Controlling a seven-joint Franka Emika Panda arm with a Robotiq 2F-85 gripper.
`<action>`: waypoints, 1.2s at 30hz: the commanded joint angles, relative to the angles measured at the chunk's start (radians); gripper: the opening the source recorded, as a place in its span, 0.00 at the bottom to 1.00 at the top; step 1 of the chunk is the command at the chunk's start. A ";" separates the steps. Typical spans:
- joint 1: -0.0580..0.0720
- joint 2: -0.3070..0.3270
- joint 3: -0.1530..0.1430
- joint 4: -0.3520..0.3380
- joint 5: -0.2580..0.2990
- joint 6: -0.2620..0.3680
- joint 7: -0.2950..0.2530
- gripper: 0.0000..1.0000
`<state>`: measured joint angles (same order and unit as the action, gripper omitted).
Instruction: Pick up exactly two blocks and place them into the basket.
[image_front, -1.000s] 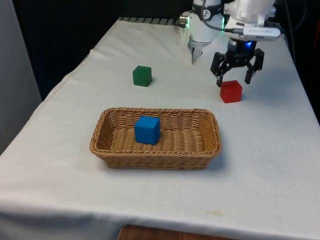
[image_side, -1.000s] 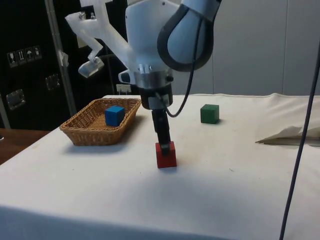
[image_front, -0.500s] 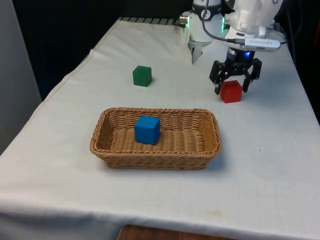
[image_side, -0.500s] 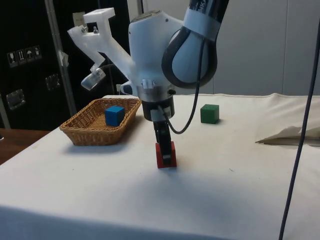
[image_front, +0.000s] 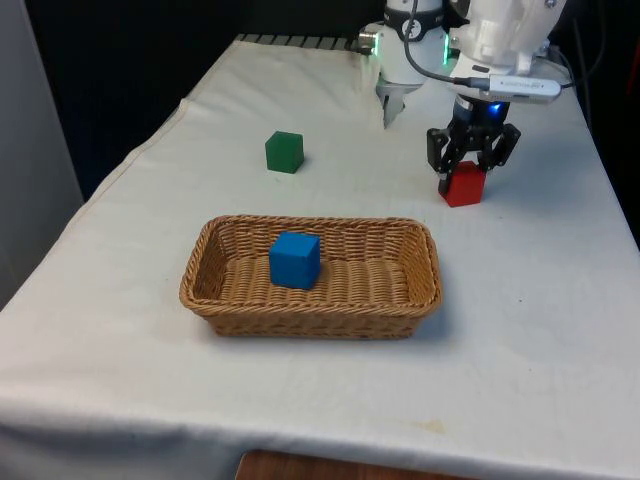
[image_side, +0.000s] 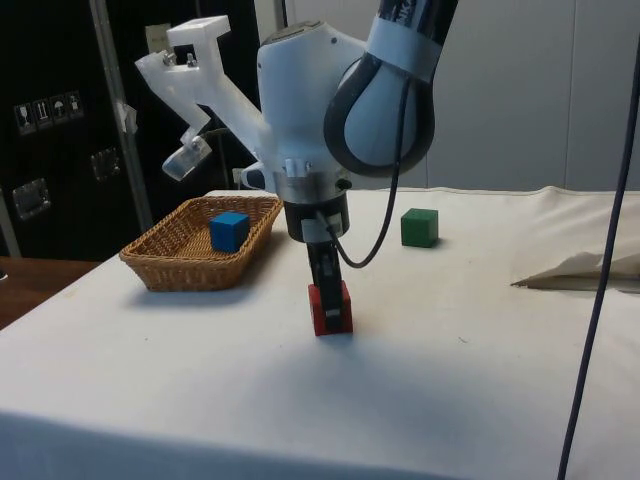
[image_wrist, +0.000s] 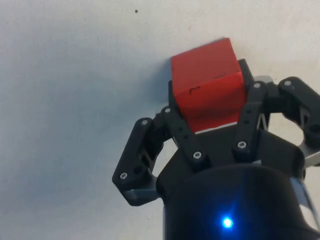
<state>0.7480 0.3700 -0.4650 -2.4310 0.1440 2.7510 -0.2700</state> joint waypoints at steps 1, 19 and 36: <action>0.001 -0.002 0.000 -0.003 0.000 0.003 0.001 0.00; 0.008 -0.084 -0.026 -0.002 -0.041 -0.062 0.014 0.00; -0.014 -0.216 -0.040 0.013 -0.096 -0.174 0.014 0.00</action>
<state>0.7300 0.1460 -0.5000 -2.4180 0.0630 2.5750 -0.2690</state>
